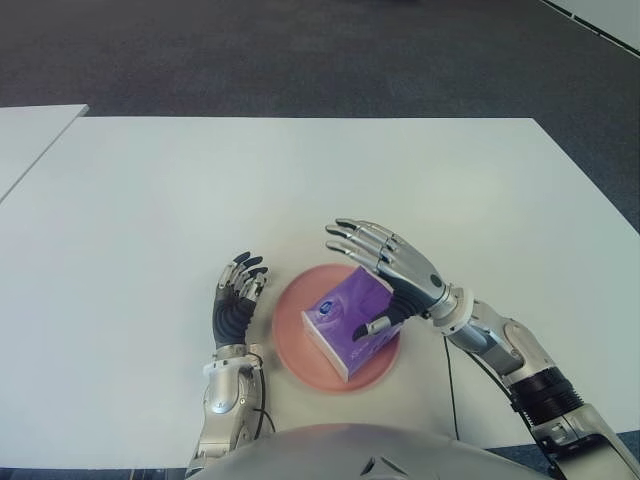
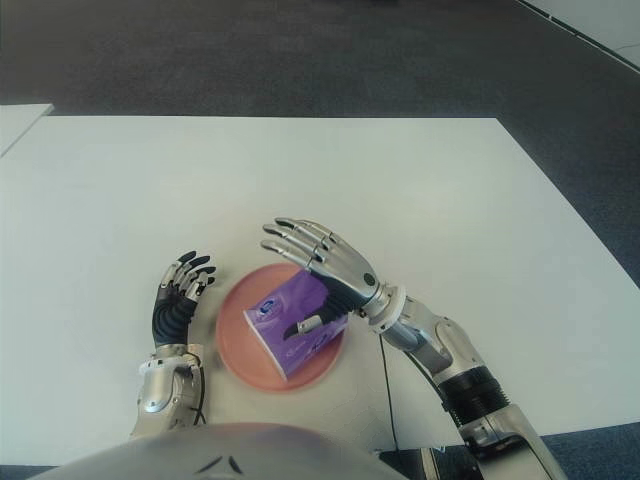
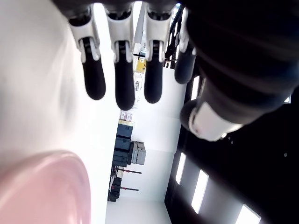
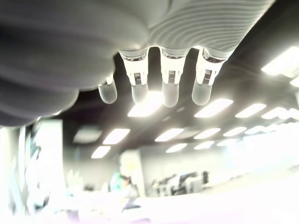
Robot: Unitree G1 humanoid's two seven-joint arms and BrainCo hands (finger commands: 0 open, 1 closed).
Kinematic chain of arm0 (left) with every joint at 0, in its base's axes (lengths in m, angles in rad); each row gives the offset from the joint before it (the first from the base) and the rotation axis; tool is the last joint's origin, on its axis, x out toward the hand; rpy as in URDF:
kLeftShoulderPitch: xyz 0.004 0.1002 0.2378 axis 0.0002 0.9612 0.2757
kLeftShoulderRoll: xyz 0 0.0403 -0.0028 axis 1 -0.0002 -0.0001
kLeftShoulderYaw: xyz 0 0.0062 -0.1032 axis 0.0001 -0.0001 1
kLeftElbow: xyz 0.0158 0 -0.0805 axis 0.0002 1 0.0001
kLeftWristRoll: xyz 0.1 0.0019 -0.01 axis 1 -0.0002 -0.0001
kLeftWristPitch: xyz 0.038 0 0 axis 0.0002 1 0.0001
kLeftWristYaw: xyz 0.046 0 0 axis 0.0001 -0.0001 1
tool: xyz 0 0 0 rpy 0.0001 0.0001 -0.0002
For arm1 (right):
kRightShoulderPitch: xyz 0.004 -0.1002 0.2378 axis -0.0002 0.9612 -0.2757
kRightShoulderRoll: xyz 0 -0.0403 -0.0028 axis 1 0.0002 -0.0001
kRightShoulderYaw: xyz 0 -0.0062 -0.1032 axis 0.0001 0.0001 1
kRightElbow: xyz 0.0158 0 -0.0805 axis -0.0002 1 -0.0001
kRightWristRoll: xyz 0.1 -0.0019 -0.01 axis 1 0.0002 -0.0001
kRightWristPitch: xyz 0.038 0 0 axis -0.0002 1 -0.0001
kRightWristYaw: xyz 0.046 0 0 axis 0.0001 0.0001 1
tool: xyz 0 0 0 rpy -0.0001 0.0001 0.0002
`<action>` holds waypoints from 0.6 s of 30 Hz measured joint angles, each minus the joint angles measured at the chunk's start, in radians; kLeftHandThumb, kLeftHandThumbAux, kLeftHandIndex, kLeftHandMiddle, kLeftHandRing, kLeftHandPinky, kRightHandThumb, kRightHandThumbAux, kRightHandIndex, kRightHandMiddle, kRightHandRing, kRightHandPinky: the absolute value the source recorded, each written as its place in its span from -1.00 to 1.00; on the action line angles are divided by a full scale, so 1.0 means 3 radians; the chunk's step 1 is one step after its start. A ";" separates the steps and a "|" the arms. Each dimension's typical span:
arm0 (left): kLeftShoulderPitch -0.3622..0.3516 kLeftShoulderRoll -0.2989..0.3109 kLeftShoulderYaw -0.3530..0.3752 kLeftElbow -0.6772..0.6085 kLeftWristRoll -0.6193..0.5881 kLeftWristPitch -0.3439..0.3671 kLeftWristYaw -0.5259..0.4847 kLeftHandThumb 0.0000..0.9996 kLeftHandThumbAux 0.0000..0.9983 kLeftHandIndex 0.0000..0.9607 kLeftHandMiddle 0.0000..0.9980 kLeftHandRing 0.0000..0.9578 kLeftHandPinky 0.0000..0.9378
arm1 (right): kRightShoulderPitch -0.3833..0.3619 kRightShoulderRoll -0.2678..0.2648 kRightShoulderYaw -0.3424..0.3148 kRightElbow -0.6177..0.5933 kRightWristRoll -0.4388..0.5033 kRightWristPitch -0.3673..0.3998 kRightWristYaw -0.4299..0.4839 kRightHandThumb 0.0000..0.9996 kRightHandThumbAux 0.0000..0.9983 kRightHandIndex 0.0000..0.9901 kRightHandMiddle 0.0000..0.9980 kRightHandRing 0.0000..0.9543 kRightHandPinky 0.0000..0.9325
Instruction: Put the tissue paper into the plate.
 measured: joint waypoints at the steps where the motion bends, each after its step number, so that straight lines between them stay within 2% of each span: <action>1: 0.0000 0.0000 0.0000 -0.0003 0.0000 0.0000 0.0000 -0.56 0.44 -0.47 -0.37 -0.26 -0.22 | 0.0010 0.0001 -0.0024 -0.0008 0.0152 0.0046 0.0072 -0.69 -0.33 -1.00 -1.00 -1.00 -1.00; 6: 0.0001 0.0001 0.0001 -0.0028 -0.0001 0.0002 0.0000 -0.57 0.43 -0.46 -0.37 -0.26 -0.22 | 0.0036 0.0043 -0.0155 -0.0029 0.0833 0.0250 0.0356 -0.81 -0.25 -1.00 -0.97 -1.00 -1.00; 11: 0.0010 0.0000 -0.0003 -0.0040 -0.0001 0.0049 0.0001 -0.55 0.43 -0.47 -0.37 -0.26 -0.22 | 0.0027 0.0080 -0.0381 0.0180 0.1518 0.0381 0.0652 -0.91 -0.14 -0.99 -0.93 -1.00 -1.00; 18: 0.0032 -0.0002 -0.0012 -0.0030 0.0003 0.0063 0.0004 -0.54 0.43 -0.48 -0.38 -0.26 -0.23 | 0.0186 0.0124 -0.0739 0.0134 0.2475 0.0986 0.1097 -0.99 0.00 -0.93 -0.91 -1.00 -1.00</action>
